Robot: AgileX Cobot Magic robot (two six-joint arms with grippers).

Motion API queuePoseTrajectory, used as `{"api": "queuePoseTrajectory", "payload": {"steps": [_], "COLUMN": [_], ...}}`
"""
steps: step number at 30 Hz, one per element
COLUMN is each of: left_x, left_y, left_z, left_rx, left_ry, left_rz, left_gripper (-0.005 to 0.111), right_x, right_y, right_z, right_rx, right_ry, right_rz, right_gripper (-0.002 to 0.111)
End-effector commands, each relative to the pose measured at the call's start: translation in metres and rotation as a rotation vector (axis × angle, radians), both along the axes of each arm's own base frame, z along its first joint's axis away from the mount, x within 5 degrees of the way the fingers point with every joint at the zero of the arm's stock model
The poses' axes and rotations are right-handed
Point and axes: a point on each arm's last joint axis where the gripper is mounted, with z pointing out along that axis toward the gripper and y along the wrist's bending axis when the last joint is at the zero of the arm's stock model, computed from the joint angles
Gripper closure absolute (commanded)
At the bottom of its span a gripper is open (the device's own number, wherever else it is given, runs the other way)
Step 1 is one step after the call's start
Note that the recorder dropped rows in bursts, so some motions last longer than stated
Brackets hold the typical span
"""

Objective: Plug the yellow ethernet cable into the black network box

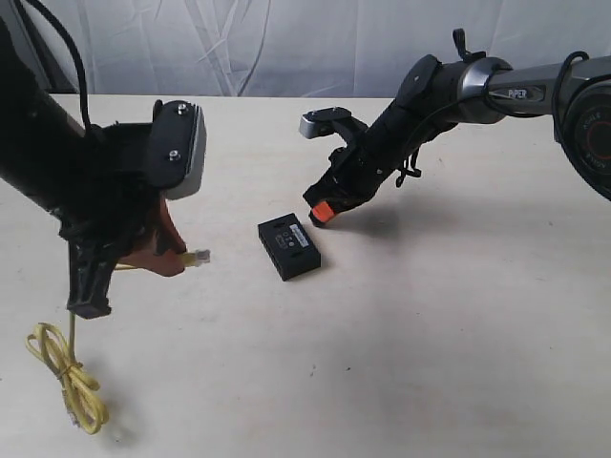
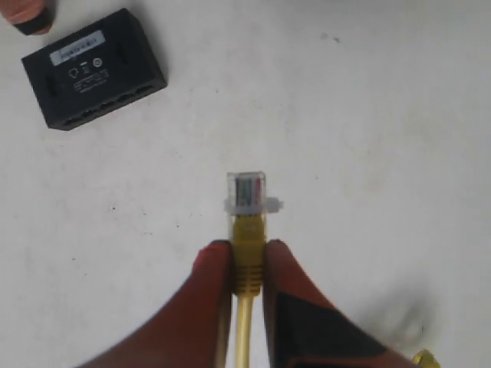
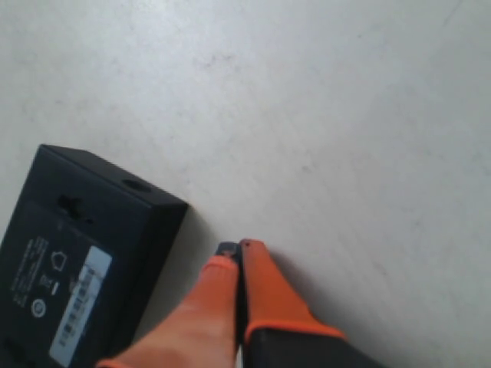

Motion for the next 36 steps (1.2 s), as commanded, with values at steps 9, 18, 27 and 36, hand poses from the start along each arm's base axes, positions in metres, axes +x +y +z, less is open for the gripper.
{"api": "queuePoseTrajectory", "payload": {"steps": [9,18,27,36], "left_x": [0.072,0.106,0.122,0.127], "left_y": [-0.034,-0.051,-0.053,-0.06], "left_z": [-0.062,-0.1,-0.117,-0.127], "left_rx": [0.058,0.119,0.17,0.152], "left_ry": [0.228,0.311,0.307,0.274], "left_rz": [0.331,0.315,0.349,0.353], "left_gripper": [0.107,0.107,0.107,0.107], "right_x": [0.004,0.003,0.002,0.001], "right_y": [-0.005,-0.005,-0.005,-0.004], "right_z": [-0.001,-0.001,-0.001,-0.001], "right_rx": [-0.032,-0.035,-0.033,-0.03], "right_ry": [-0.045,-0.015,0.008,0.028], "right_rz": [-0.001,-0.035,-0.057,-0.06], "right_gripper": [0.109,0.109,0.109,0.109]}}
